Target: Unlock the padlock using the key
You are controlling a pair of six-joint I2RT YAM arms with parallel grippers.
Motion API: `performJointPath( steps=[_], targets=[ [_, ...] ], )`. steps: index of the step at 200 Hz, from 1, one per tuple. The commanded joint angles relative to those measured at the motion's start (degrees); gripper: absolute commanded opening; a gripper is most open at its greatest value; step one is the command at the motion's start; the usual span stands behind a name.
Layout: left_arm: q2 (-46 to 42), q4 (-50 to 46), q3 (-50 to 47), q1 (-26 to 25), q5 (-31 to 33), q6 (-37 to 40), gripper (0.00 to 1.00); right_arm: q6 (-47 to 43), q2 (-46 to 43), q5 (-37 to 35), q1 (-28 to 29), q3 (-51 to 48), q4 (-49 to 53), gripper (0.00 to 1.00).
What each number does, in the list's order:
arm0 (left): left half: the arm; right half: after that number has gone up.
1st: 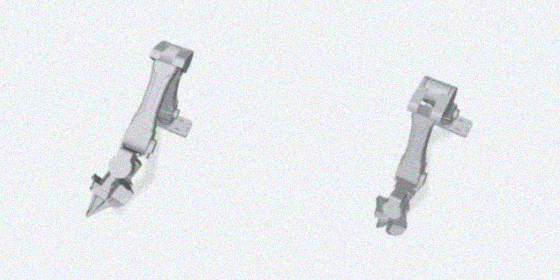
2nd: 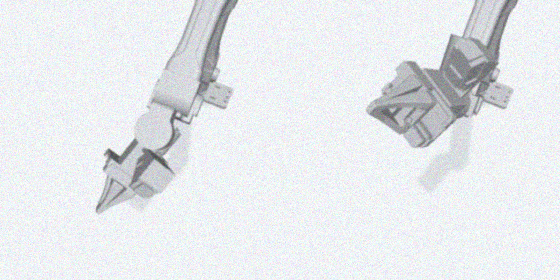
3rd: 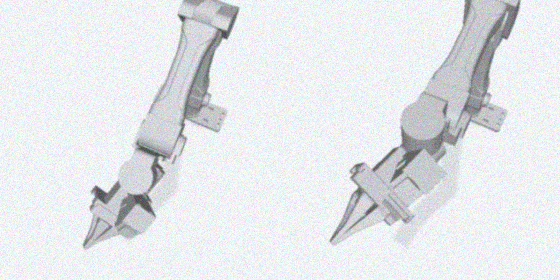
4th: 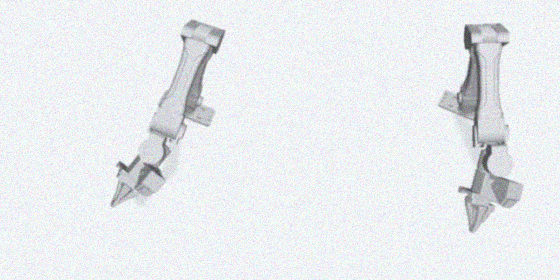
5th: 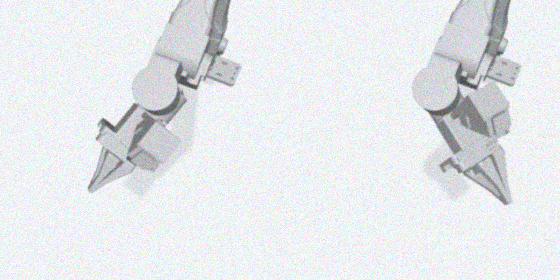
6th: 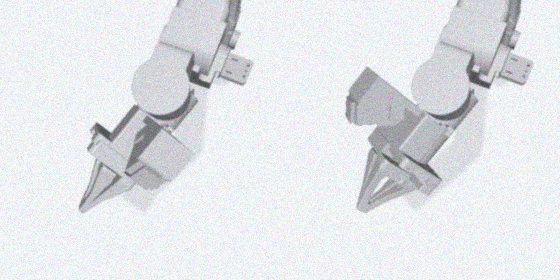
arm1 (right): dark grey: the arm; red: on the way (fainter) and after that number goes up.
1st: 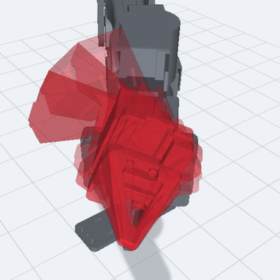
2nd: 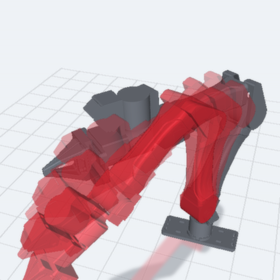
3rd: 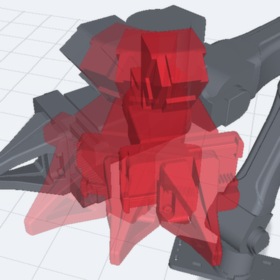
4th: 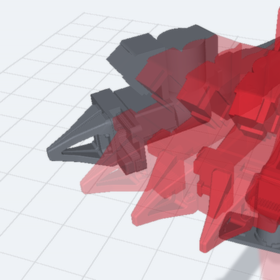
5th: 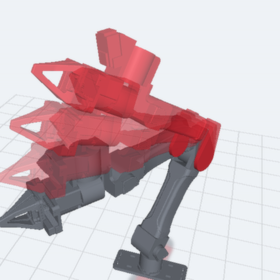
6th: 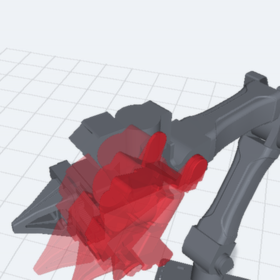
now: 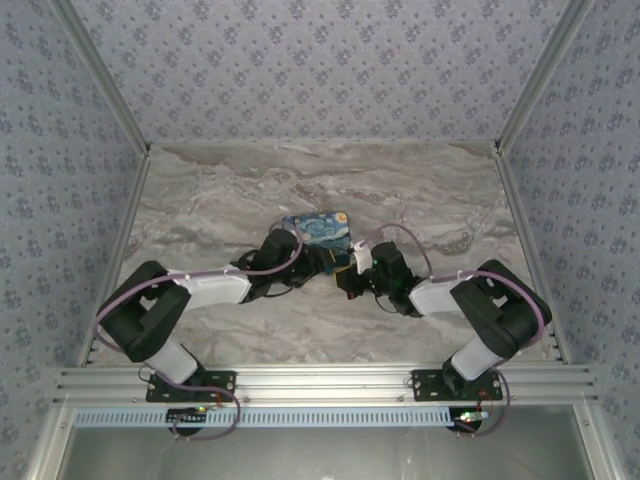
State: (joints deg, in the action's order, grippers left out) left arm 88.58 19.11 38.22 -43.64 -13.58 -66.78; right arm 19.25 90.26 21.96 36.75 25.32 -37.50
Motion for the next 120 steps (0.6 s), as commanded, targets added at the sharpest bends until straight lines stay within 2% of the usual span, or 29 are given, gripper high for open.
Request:
performJointPath(
  steps=[1, 31, 58, 120],
  targets=[
    [-4.58, 1.05, -3.28, -0.39, 1.80, 0.43, 0.73, 3.68, -1.65, 1.59, 0.99, -0.67, -0.86, 0.00],
    [-9.09, 5.62, -7.83, -0.40, 3.65, 0.08, 0.76, 8.87, -3.03, 0.79, 1.84, -1.20, -0.94, 0.00],
    [-10.56, 8.77, -10.21, -0.44, 4.17, -2.60, 0.75, 16.19, -4.36, -0.43, 2.60, -0.93, -0.55, 0.00],
    [-4.60, 22.76, -14.40, -2.67, 5.98, -12.68, 0.56, 28.49, -5.64, -3.56, 4.64, 0.60, 3.05, 0.00]
  ],
)
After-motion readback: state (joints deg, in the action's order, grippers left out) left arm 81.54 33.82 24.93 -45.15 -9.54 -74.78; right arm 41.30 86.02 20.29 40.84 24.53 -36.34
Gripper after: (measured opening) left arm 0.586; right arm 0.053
